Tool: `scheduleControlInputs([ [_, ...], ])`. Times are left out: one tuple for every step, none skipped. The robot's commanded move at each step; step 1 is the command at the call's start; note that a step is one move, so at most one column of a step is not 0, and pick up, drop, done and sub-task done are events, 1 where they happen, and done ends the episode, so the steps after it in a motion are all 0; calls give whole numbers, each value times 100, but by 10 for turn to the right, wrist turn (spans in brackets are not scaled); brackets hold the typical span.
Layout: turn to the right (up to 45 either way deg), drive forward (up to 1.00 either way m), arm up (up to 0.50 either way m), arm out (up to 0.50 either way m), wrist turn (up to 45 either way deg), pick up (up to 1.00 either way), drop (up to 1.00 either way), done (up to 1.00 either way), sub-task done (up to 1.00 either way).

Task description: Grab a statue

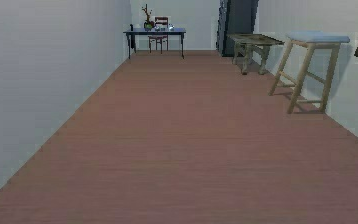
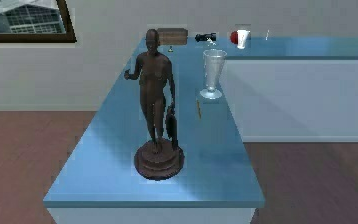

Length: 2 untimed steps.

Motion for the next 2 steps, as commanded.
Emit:
scheduleControlInputs([
  [0, 0, 38, 0, 0, 0, 0, 0, 0],
  [0, 0, 0, 10, 0, 0, 0, 0, 0],
])
